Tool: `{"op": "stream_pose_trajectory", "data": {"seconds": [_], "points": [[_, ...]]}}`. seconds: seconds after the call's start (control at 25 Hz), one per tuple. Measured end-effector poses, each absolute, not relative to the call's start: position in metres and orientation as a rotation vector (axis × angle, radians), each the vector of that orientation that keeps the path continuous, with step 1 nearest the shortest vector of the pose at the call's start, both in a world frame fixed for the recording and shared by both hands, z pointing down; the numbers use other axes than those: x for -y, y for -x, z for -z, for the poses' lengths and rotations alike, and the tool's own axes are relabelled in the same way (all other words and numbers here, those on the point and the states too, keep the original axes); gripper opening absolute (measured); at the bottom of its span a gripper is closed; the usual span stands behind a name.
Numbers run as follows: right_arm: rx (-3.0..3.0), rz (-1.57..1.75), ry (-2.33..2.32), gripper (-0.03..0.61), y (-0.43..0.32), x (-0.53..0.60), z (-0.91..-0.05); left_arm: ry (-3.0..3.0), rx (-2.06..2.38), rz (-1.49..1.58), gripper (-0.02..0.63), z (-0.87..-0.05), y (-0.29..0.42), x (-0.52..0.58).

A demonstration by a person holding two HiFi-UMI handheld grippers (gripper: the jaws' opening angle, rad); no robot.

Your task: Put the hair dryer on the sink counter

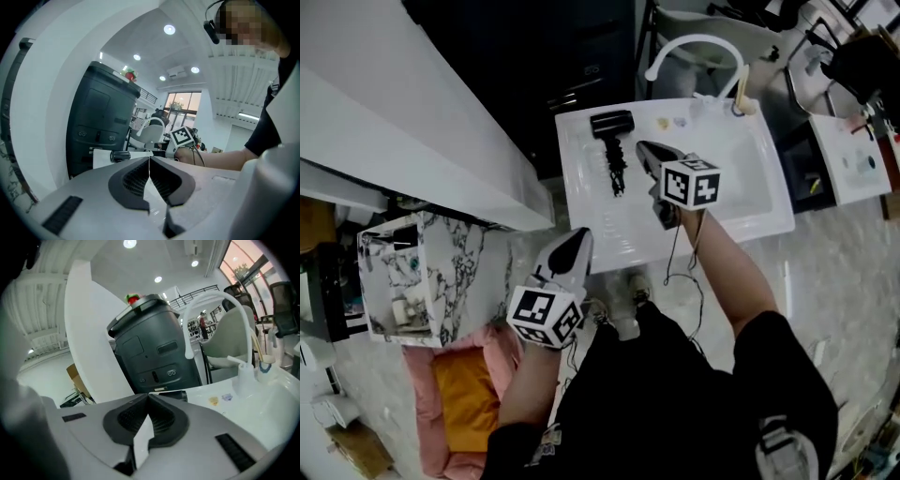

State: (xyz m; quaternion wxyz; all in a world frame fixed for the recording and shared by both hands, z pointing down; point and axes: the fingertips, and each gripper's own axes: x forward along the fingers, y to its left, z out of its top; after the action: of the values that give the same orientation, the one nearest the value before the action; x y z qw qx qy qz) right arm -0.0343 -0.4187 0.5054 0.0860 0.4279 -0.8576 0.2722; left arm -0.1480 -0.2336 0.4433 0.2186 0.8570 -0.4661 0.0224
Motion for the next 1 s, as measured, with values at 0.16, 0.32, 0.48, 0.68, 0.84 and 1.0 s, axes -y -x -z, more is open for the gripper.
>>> {"op": "stream_pose_trajectory", "data": {"seconds": [0.16, 0.32, 0.48, 0.68, 0.84, 1.0], "points": [[2.638, -0.706, -1.269, -0.002, 0.041, 0.378, -0.465, -2.426, 1.259, -0.043, 0.005, -0.426, 0.155, 0.222], [2.699, -0.551, -1.274, -0.003, 0.053, 0.333, -0.422, -2.477, 1.247, -0.029, 0.005, -0.410, 0.165, 0.210], [2.750, -0.489, -1.285, -0.003, 0.063, 0.289, -0.389, -2.536, 1.237, -0.033, 0.005, -0.396, 0.174, 0.193], [2.773, -0.391, -1.325, -0.003, 0.067, 0.242, -0.360, -2.591, 1.204, -0.037, 0.005, -0.385, 0.177, 0.175], [2.774, -0.347, -1.330, -0.003, 0.067, 0.212, -0.353, -2.614, 1.164, -0.045, 0.005, -0.383, 0.171, 0.162], [2.756, -0.355, -1.312, -0.003, 0.062, 0.193, -0.357, -2.612, 1.143, -0.058, 0.005, -0.381, 0.162, 0.150]]}}
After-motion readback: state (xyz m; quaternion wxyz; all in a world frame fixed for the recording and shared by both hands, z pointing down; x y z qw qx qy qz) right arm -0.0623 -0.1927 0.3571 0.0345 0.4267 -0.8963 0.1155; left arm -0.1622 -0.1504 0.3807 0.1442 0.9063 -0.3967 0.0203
